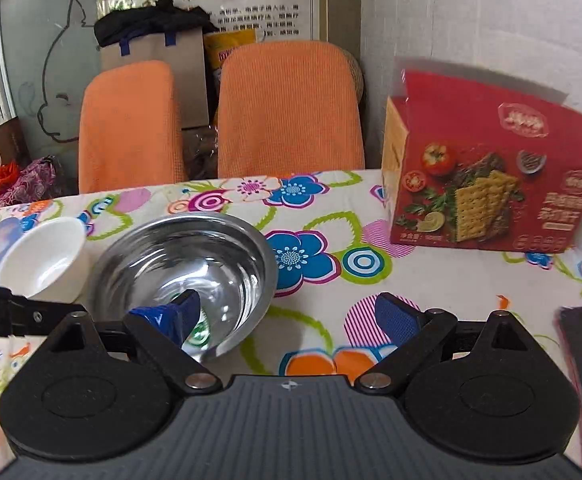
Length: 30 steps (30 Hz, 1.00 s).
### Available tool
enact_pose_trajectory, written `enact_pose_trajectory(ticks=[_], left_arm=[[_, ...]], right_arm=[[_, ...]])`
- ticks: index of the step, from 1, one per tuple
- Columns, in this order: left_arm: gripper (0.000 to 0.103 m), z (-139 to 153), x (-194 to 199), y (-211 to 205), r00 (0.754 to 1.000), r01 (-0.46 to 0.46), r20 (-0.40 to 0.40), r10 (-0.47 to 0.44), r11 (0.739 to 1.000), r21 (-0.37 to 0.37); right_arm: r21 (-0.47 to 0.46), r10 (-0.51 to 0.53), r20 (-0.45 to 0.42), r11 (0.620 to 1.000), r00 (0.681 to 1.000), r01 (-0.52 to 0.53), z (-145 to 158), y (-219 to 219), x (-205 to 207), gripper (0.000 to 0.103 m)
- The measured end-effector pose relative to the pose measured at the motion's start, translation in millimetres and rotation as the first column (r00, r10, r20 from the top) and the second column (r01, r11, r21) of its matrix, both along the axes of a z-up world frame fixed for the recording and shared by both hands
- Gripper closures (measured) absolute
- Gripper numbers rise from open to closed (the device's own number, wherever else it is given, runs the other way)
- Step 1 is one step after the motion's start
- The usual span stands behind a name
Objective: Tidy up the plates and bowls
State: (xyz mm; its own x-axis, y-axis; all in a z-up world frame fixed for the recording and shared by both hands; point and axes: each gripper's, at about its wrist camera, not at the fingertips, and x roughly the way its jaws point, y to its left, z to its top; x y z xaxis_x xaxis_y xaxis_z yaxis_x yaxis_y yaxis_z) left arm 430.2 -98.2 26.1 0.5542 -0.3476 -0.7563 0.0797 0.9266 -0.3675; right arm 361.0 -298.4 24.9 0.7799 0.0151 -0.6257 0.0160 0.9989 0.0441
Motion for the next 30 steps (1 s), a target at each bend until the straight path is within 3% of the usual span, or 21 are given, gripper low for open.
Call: enact_pose_trajectory(ticks=[6, 8, 12, 17, 19, 24, 30], left_arm=[[0.031, -23, 26, -4, 0.993, -0.077, -0.092, 0.069, 0.994, -0.080], [0.031, -22, 28, -5, 0.994, -0.088, -0.077, 0.082, 0.992, -0.085], [0.031, -21, 33, -11, 0.996, -0.054, -0.074, 0.046, 0.993, -0.105], [0.031, -15, 37, -13, 0.999, 0.016, -0.033, -0.021, 0.988, -0.157], [0.030, -14, 38, -16, 0.999, 0.036, -0.025, -0.040, 0.989, -0.142], [0.030, -16, 26, -17, 0.997, 0.063, -0.030, -0.067, 0.991, -0.122], [0.030, -9, -4, -14, 0.994, 0.107, -0.022, -0.110, 0.990, -0.091]], right_arm=[[-0.017, 0.122, -0.049, 0.992, 0.991, -0.123, -24, 6, 31, 0.021], [-0.007, 0.176, -0.053, 0.984, 0.983, -0.177, -27, 8, 35, 0.021], [0.041, 0.279, -0.053, 0.960, 0.959, -0.277, -30, 12, 36, 0.021], [0.028, 0.379, -0.002, 0.925, 0.925, -0.379, -23, 22, 24, 0.021], [0.013, 0.413, 0.011, 0.911, 0.911, -0.413, -19, 28, 17, 0.020], [0.008, 0.408, -0.020, 0.913, 0.913, -0.408, -18, 35, 3, 0.020], [0.164, 0.376, -0.068, 0.918, 0.924, -0.361, -15, 28, -17, 0.020]])
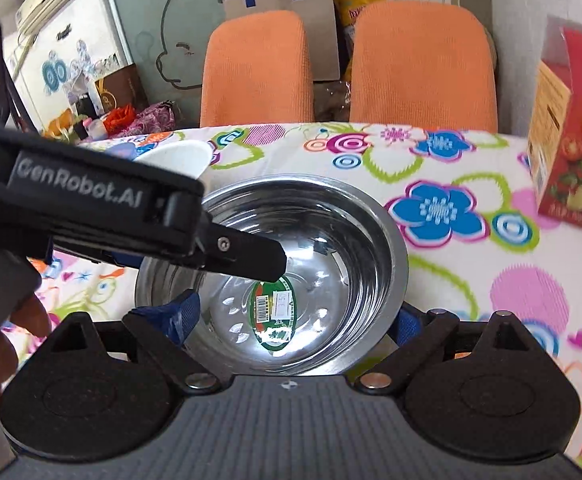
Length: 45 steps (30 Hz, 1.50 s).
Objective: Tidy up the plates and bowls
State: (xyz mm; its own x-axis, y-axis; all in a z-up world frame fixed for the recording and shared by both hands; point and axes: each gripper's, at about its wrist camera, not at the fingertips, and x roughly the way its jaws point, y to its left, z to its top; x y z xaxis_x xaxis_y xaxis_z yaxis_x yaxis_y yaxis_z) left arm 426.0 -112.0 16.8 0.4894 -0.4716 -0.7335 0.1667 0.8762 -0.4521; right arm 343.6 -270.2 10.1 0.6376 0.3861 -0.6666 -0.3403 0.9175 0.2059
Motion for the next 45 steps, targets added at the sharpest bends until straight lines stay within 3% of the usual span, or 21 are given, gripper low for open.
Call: enact_pose_trajectory(ticks=[3, 7, 14, 19, 20, 23, 26, 30, 36, 45], left_arm=[[0.030, 0, -10, 3, 1.000, 0.012, 0.014, -0.012, 1.000, 0.025], [0.030, -1, -8, 6, 0.997, -0.045, 0.064, 0.039, 0.993, 0.108], [0.031, -13, -2, 3, 0.998, -0.028, 0.056, 0.020, 0.987, 0.157], [0.033, -17, -1, 1, 0.997, -0.027, 0.070, 0.015, 0.983, 0.181], [0.043, -18, -1, 1, 0.997, -0.023, 0.072, 0.010, 0.983, 0.181], [0.058, -16, -4, -7, 0.996, 0.014, 0.079, -0.032, 0.977, 0.215], [0.060, -15, -11, -14, 0.995, 0.046, 0.074, -0.066, 0.968, 0.247], [0.060, -14, -23, -11, 0.996, 0.048, 0.054, -0.064, 0.965, 0.259], [0.060, -2, -58, -8, 0.993, 0.064, 0.074, -0.090, 0.953, 0.296], [0.059, 11, -122, 20, 0.989, 0.102, 0.073, -0.127, 0.955, 0.278]], right_arm=[[-0.020, -0.044, 0.022, 0.999, 0.999, 0.045, 4, 1, -14, 0.021], [-0.133, -0.152, 0.067, 0.978, 0.986, 0.160, 2, 1, -9, 0.021], [-0.199, -0.140, 0.025, 0.970, 0.990, 0.142, -18, 16, 8, 0.021], [-0.186, -0.134, 0.042, 0.973, 0.990, 0.139, -17, 17, 5, 0.021], [-0.184, -0.133, 0.046, 0.973, 0.990, 0.140, -16, 18, 4, 0.021], [-0.179, -0.106, 0.053, 0.977, 0.993, 0.114, -16, 23, -1, 0.023], [-0.167, -0.067, 0.065, 0.983, 0.996, 0.077, -13, 37, -8, 0.021], [-0.249, -0.074, 0.089, 0.964, 0.993, 0.094, -9, 52, -19, 0.019], [-0.176, -0.102, 0.080, 0.978, 0.992, 0.115, -3, 53, -50, 0.019], [-0.140, -0.118, 0.081, 0.982, 0.990, 0.129, 6, 75, -107, 0.019]])
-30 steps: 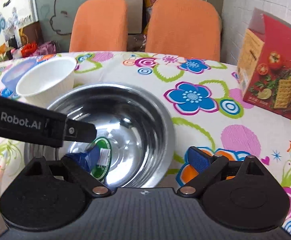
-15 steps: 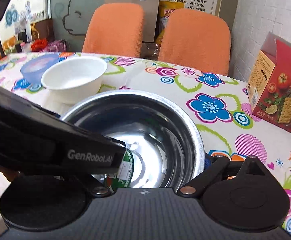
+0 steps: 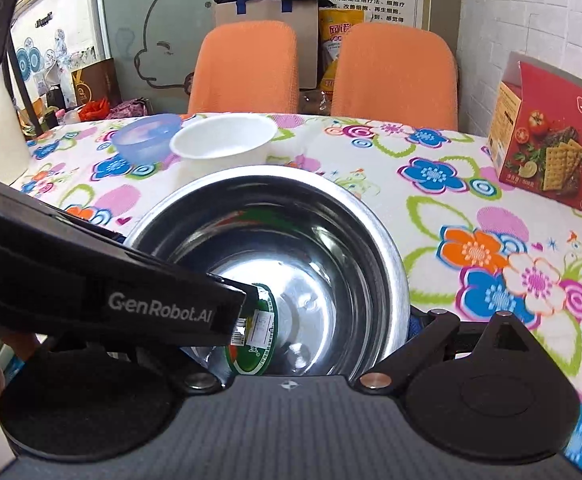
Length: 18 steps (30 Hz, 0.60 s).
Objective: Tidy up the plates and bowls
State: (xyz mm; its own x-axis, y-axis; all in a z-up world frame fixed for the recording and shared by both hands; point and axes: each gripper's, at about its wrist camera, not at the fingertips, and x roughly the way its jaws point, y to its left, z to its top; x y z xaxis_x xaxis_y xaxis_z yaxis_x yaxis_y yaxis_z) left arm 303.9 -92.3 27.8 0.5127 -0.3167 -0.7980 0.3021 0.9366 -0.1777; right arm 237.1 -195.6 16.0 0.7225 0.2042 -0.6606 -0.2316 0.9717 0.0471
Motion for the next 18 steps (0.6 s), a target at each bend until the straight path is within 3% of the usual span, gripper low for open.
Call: enact_pose_trajectory(ticks=[10, 18], left_arm=[[0.058, 3, -62, 51, 1.000, 0.029, 0.000, -0.029, 1.000, 0.004], [0.057, -7, -80, 77, 1.000, 0.025, -0.015, -0.025, 1.000, 0.008]], right_arm=[[0.050, 0.023, -0.033, 0.999, 0.999, -0.021, -3, 42, -54, 0.019], [0.067, 0.049, -0.049, 0.997, 0.998, -0.046, -10, 66, -71, 0.019]])
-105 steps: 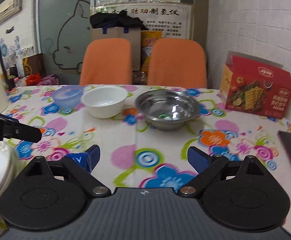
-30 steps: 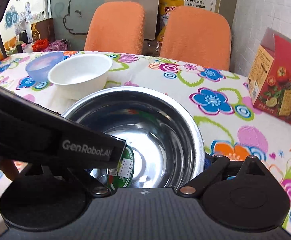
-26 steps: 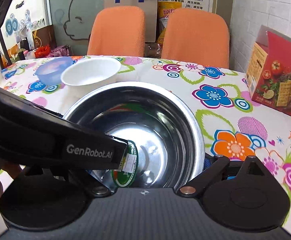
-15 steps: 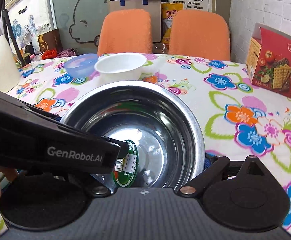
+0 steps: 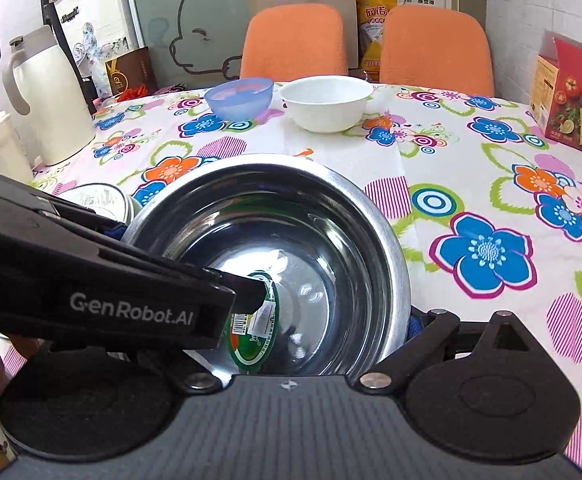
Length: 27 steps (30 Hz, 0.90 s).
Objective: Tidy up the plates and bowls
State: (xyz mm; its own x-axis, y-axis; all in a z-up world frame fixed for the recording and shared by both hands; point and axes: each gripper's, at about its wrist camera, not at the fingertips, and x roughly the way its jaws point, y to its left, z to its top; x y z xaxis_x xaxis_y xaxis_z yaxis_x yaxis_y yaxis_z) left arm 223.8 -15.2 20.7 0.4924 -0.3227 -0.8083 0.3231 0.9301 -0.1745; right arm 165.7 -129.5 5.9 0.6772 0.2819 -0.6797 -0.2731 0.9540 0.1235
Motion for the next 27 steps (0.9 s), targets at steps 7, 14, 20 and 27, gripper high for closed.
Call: enact_pose_trajectory(ticks=[7, 14, 20, 27], left_arm=[[0.056, -12, 4, -15, 0.999, 0.032, -0.028, -0.033, 0.999, -0.030], [0.054, -20, 16, -22, 0.999, 0.016, 0.031, -0.017, 1.000, 0.027], [0.043, -4, 26, 0, 0.997, -0.018, 0.078, 0.018, 1.000, -0.004], [0.033, 27, 76, 42, 0.984, -0.143, 0.091, 0.154, 0.983, -0.118]], right_arm=[[-0.024, -0.037, -0.024, 0.999, 0.999, 0.036, -5, -12, -6, 0.019], [-0.056, -0.014, -0.028, 0.998, 1.000, 0.013, -13, -9, 9, 0.019], [-0.070, -0.033, 0.013, 0.997, 0.999, 0.033, 2, -27, 11, 0.021], [-0.039, -0.108, 0.076, 0.993, 0.991, 0.112, 33, -61, 53, 0.021]])
